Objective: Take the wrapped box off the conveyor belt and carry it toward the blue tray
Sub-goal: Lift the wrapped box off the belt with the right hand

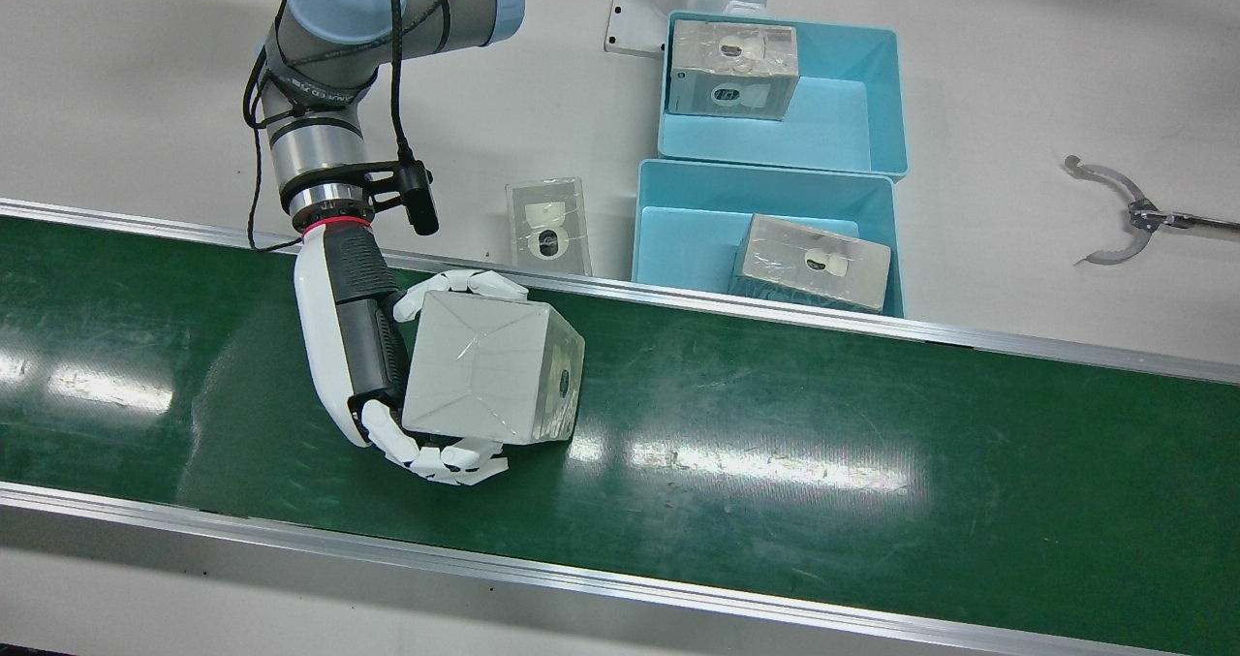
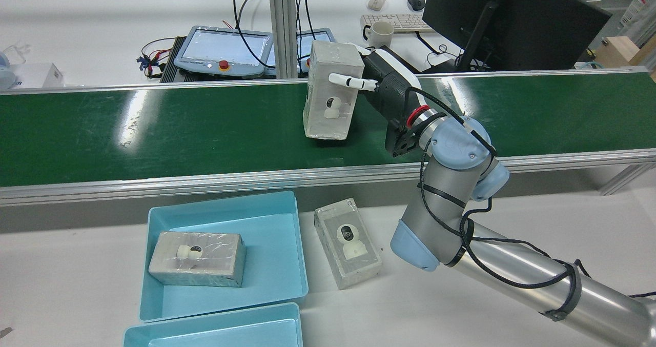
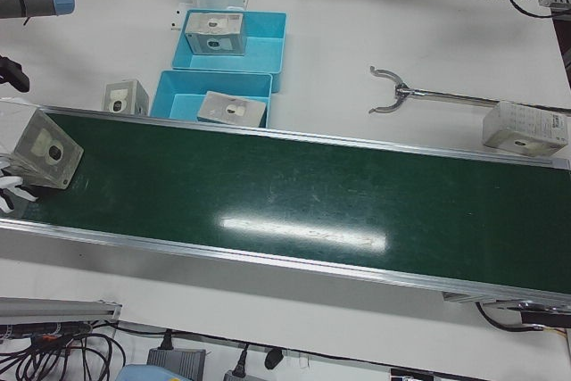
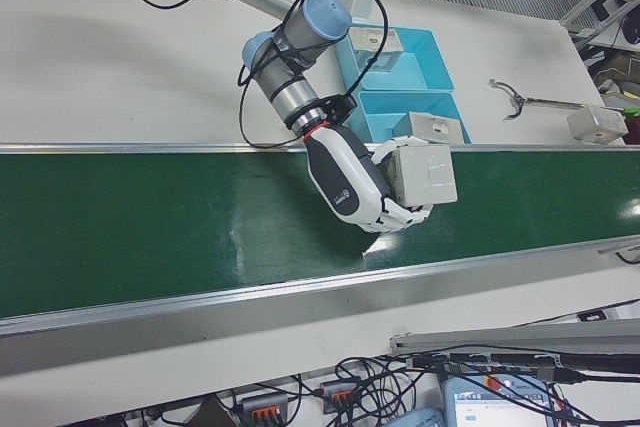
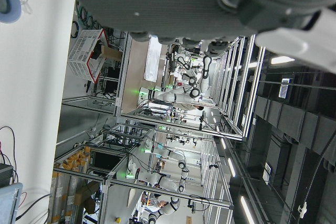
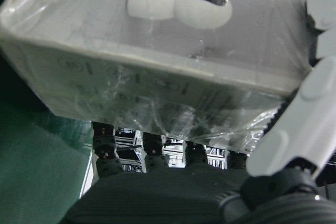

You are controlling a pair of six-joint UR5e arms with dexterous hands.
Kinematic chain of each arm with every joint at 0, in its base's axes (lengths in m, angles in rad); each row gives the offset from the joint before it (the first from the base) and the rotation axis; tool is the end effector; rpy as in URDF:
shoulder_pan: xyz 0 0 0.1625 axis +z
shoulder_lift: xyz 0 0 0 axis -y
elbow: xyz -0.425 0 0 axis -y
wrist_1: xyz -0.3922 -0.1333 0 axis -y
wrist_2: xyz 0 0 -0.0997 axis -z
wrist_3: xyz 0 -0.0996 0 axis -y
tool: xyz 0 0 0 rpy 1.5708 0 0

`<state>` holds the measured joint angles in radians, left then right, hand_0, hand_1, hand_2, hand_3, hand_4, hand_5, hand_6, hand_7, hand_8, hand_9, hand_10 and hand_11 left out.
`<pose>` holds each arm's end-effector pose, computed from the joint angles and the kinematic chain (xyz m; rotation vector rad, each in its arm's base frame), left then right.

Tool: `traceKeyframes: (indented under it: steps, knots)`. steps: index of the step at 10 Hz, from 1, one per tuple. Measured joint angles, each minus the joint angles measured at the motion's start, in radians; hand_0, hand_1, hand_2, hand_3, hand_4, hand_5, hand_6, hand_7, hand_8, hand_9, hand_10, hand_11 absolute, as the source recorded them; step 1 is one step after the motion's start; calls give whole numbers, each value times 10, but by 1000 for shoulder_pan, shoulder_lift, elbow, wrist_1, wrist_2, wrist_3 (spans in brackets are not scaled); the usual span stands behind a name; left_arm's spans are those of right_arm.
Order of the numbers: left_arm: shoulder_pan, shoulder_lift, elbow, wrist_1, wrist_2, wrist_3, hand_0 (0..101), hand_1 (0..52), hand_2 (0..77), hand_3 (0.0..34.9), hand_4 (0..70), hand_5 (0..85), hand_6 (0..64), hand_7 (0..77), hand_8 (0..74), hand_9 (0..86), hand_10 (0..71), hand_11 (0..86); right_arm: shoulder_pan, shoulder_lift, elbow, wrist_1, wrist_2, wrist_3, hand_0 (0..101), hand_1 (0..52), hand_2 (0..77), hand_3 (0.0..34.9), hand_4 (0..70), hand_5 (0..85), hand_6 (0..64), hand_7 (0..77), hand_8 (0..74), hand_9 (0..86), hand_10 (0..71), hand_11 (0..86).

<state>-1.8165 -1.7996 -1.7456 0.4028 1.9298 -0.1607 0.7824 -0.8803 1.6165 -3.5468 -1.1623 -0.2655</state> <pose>-0.2292 -0.5100 0.5220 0.3000 -2.1785 2.1968 -0.3605 -0.6021 0.2914 -0.2658 -2.3080 1.6573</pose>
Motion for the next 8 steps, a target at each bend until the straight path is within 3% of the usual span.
traceKeyframes:
  steps: [1,2,3,5,6,7,8]
  knots:
    - [0,0,0,0,0,0,0,0,11,0,0,5,0,5,5,0,0,0,0,0,9,18,0,4,394,38,300,205,218,420,289,447,338,464,267,382]
    - [0,0,0,0,0,0,0,0,11,0,0,5,0,5,5,0,0,0,0,0,30,38,0,2,388,38,300,175,218,420,305,458,338,464,267,382]
    - [0,0,0,0,0,0,0,0,11,0,0,5,0,5,5,0,5,0,-7,0,67,56,2,-6,388,38,300,175,218,420,305,458,338,464,267,382]
    - [0,0,0,0,0,0,0,0,11,0,0,5,0,5,0,5,0,0,-61,1,163,70,33,-41,404,22,327,83,224,475,344,475,284,447,229,355]
    - [0,0,0,0,0,0,0,0,11,0,0,5,0,5,0,5,5,0,-94,3,211,72,54,-70,404,22,327,83,224,475,344,475,284,447,229,355]
    - [0,0,0,0,0,0,0,0,11,0,0,5,0,5,5,0,0,0,-125,21,254,70,67,-104,423,16,333,0,224,496,360,480,284,447,224,349]
    - [0,0,0,0,0,0,0,0,11,0,0,5,0,5,5,0,0,0,-148,45,274,65,60,-128,462,16,333,0,229,507,365,480,284,447,229,333]
